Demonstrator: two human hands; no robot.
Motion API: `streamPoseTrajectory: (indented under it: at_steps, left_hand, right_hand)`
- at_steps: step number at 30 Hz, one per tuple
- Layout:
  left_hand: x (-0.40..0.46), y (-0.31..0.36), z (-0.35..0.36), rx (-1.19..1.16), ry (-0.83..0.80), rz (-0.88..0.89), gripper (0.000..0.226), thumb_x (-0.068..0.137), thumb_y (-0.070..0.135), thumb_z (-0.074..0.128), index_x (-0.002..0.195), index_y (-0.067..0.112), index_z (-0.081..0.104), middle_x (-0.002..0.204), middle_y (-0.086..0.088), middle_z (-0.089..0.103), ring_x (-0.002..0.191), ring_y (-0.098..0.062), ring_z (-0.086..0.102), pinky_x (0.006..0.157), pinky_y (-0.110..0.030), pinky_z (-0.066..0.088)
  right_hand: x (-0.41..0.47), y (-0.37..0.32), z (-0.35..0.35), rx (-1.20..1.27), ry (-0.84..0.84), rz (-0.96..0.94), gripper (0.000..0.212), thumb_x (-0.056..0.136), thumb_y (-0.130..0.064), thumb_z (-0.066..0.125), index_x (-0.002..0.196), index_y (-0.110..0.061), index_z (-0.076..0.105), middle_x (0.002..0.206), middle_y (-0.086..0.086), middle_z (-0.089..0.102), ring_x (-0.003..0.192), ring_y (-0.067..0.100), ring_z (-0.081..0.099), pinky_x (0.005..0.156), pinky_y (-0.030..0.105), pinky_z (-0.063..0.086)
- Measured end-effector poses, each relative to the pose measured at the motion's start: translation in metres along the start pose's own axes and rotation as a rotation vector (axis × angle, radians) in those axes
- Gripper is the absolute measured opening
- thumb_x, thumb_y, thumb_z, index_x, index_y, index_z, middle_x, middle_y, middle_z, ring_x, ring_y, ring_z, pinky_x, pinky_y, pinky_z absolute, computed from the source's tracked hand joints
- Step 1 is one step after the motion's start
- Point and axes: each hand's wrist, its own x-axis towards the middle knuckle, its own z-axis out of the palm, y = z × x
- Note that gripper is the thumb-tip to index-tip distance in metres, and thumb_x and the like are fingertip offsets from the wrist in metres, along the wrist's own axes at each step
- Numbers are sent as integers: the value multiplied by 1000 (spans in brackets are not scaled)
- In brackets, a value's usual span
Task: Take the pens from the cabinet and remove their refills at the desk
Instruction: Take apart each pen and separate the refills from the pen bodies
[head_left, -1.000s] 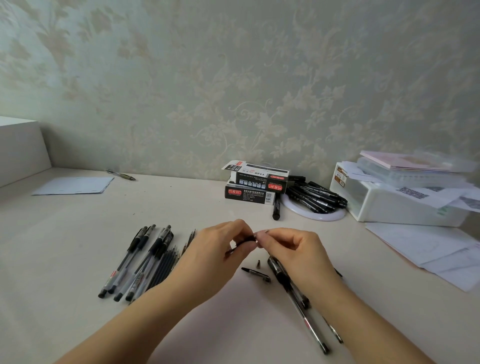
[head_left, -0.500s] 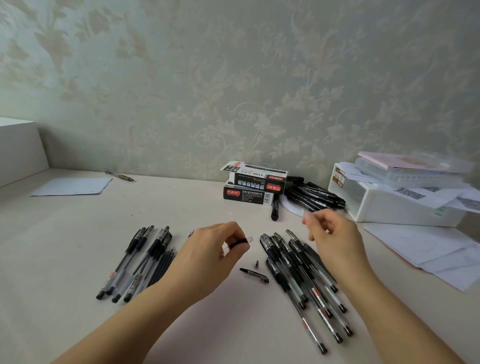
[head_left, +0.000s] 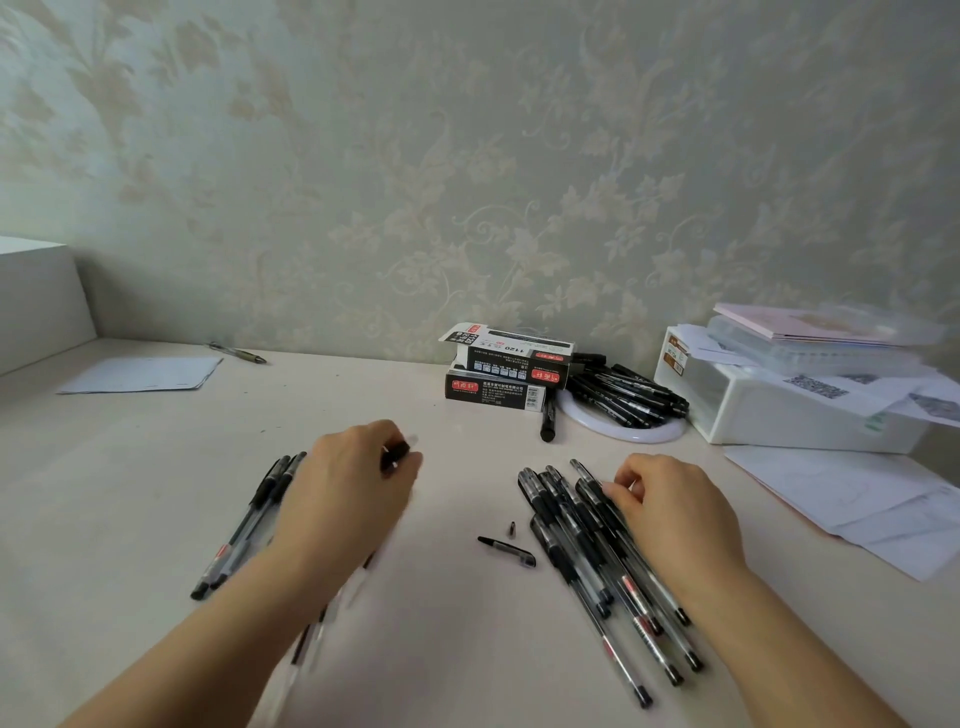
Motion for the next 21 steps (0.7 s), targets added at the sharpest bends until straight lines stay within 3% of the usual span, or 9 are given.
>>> streamPoseTrajectory:
  at_steps: [5, 11, 19, 21]
  left_hand:
    - [2, -14, -12, 181, -177, -108, 28, 85, 37, 60, 76, 11, 60, 69, -2, 61, 71, -26, 59, 60, -30, 46]
    - [-6, -6, -8, 188, -276, -69, 24, 79, 37, 65, 74, 14, 60, 69, 3, 58, 71, -18, 55, 62, -30, 47]
    - [-6, -4, 0, 259, -302, -91, 8, 80, 23, 56, 79, 15, 57, 81, 0, 60, 79, -22, 57, 62, -29, 45]
    - [-8, 0, 0, 227, -285, -85, 8, 79, 26, 59, 74, 20, 55, 77, 3, 60, 77, -20, 58, 62, -29, 46]
  right_hand:
    - [-1, -1, 1, 9, 6, -23, 17, 95, -37, 60, 91, -22, 68, 87, -5, 66, 76, 16, 61, 63, 30, 53]
    - [-8, -20, 3, 164, 93, -186, 16, 94, -37, 60, 86, -25, 68, 86, -9, 62, 78, 12, 59, 69, 35, 53]
    - [-18, -37, 11, 303, 139, -370, 12, 89, -27, 66, 78, -26, 67, 72, -16, 58, 67, 2, 54, 57, 12, 40]
    - [-19, -40, 12, 369, 121, -375, 13, 89, -23, 68, 76, -24, 67, 69, -14, 60, 66, 4, 54, 57, 14, 41]
